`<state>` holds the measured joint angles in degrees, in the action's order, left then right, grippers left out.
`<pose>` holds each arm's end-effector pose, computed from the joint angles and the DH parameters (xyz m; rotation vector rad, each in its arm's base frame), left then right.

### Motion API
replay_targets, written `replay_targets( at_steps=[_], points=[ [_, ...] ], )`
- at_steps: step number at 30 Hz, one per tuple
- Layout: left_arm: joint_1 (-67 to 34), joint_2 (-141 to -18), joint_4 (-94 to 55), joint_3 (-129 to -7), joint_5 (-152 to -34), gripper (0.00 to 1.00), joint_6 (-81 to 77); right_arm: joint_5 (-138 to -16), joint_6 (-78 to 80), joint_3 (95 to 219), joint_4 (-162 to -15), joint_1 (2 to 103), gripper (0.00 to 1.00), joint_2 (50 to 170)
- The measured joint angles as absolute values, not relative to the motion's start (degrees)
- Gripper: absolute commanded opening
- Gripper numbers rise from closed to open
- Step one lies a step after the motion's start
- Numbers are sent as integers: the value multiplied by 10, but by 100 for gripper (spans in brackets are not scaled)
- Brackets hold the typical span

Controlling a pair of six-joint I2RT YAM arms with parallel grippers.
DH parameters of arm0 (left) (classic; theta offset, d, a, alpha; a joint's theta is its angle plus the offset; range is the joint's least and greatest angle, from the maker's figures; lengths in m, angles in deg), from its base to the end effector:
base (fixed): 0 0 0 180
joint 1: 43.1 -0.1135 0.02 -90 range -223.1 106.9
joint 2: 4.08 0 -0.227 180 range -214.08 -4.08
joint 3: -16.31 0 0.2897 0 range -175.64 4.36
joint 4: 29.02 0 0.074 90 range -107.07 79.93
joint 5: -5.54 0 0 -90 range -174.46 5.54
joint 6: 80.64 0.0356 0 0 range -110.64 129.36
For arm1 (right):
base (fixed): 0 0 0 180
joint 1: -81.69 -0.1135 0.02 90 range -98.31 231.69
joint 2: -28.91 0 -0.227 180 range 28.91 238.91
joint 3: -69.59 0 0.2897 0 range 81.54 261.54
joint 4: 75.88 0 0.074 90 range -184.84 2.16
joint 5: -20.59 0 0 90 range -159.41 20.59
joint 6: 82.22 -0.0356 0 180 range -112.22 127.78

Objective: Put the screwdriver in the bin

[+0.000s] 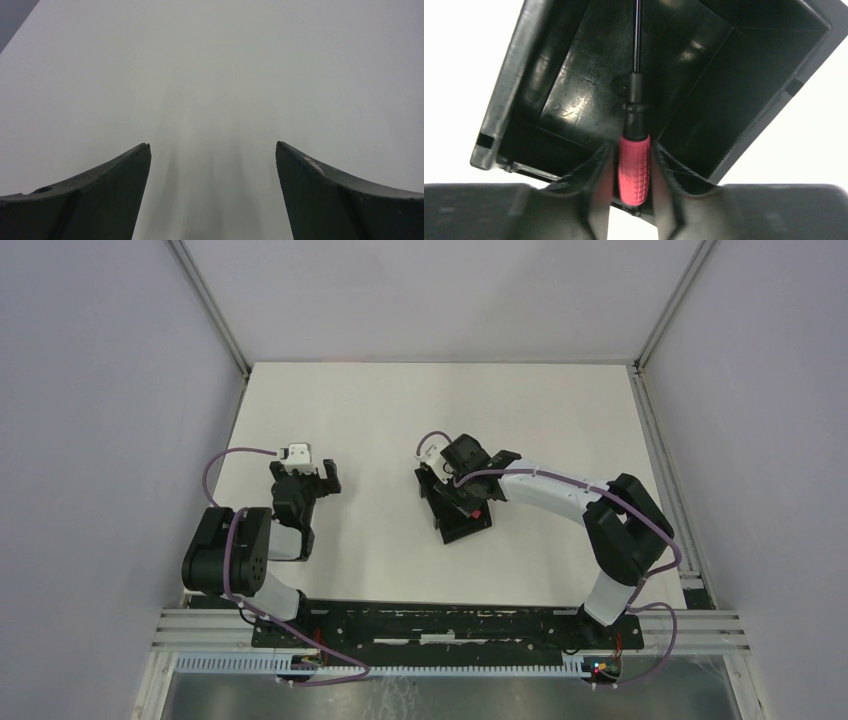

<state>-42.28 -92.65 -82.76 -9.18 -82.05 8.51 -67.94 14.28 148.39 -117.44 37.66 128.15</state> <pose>0.2536 -0.0021 0.0643 -0.0314 1.7334 0.0150 0.2734 0.2630 0.1396 -1.1297 2.4137 0.1814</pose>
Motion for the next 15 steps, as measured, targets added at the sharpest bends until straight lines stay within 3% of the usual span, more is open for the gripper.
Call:
replay_targets(
  at_steps=[9, 10, 12, 15],
  points=[
    [-423, -927, -828, -92, -820, 100, 85, -672, 136, 1492, -1173, 377, 58, 1247],
    [-423, -927, -828, -92, -820, 100, 85, -670, 134, 1492, -1172, 376, 64, 1235],
    [-423, -927, -828, -92, -820, 100, 85, -666, 129, 1493, -1166, 376, 96, 1209],
    [-423, -927, -828, -92, -820, 100, 85, -649, 123, 1492, -1150, 377, 98, 1160]
  ],
)
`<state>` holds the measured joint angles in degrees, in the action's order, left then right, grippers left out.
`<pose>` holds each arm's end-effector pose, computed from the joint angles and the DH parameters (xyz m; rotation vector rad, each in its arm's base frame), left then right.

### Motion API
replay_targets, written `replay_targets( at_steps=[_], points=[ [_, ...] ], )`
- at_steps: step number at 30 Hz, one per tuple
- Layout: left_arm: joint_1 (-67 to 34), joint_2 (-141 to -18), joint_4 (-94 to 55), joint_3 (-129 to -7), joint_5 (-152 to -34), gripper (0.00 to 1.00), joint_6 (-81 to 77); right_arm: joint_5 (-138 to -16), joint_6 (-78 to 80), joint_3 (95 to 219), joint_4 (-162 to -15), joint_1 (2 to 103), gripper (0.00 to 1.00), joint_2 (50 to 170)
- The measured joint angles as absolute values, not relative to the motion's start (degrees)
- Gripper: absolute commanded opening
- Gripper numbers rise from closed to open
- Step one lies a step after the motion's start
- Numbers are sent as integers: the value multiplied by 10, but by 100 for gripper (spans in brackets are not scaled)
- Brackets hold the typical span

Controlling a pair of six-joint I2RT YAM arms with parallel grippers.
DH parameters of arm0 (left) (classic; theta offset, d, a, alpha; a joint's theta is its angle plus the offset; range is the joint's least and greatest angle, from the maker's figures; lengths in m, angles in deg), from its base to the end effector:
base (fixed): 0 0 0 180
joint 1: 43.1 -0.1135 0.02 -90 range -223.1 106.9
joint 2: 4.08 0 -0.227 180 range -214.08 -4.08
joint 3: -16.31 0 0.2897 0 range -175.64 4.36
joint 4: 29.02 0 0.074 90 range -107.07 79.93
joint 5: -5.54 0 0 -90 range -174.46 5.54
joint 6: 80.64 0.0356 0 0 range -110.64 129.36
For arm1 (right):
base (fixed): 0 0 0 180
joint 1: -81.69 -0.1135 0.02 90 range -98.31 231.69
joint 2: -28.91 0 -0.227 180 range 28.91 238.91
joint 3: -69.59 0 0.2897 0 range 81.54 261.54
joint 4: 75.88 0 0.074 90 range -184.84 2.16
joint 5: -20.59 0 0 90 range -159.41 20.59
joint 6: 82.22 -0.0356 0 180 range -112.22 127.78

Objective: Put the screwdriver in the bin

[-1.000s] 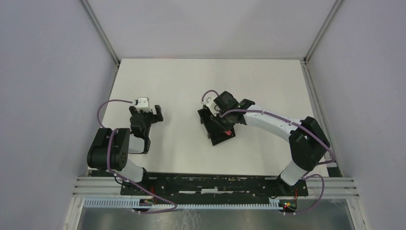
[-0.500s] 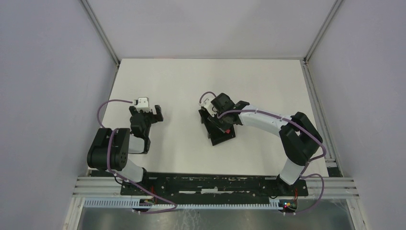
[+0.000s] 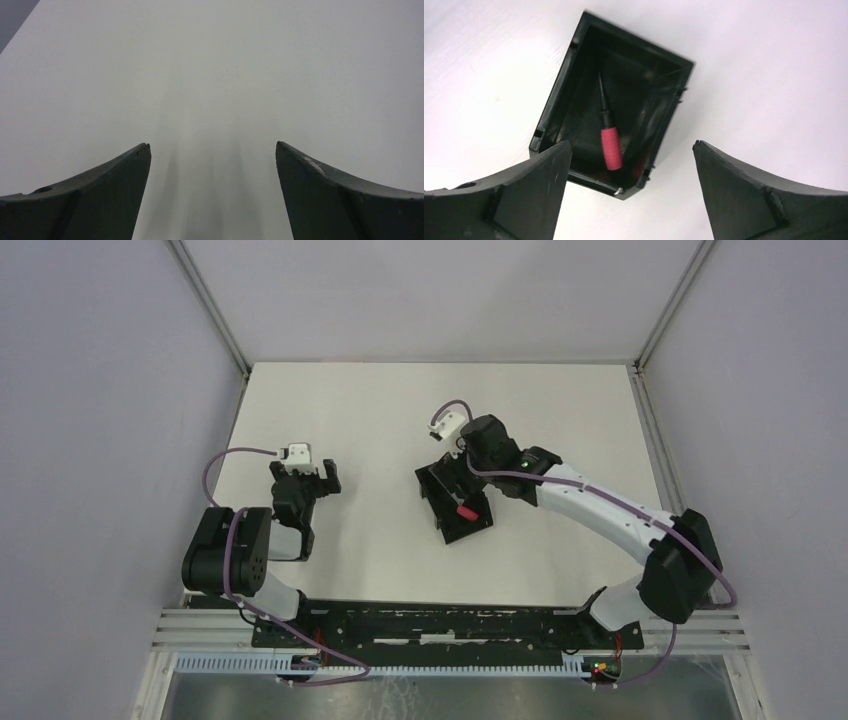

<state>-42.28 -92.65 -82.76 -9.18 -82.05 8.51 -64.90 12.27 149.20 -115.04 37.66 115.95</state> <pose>0.2536 -0.0021 0.0643 -0.0314 1.7334 0.0150 0.2685 0.2557 0.2232 -0.9491 2.1972 0.2335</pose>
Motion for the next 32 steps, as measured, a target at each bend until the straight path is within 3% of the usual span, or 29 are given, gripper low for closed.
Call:
replay_targets(
  at_steps=[6, 15, 24, 32],
  points=[
    [-423, -927, -828, -92, -820, 100, 85, -574, 127, 1456, -1091, 384, 98, 1051],
    [-423, -927, -828, -92, -820, 100, 85, -489, 120, 1201, -914, 505, 98, 876],
    [-423, -927, -828, -92, -820, 100, 85, -463, 89, 975, -754, 576, 98, 822],
    [-423, -927, -828, -92, -820, 100, 85, -462, 63, 917, -673, 590, 98, 823]
  ],
)
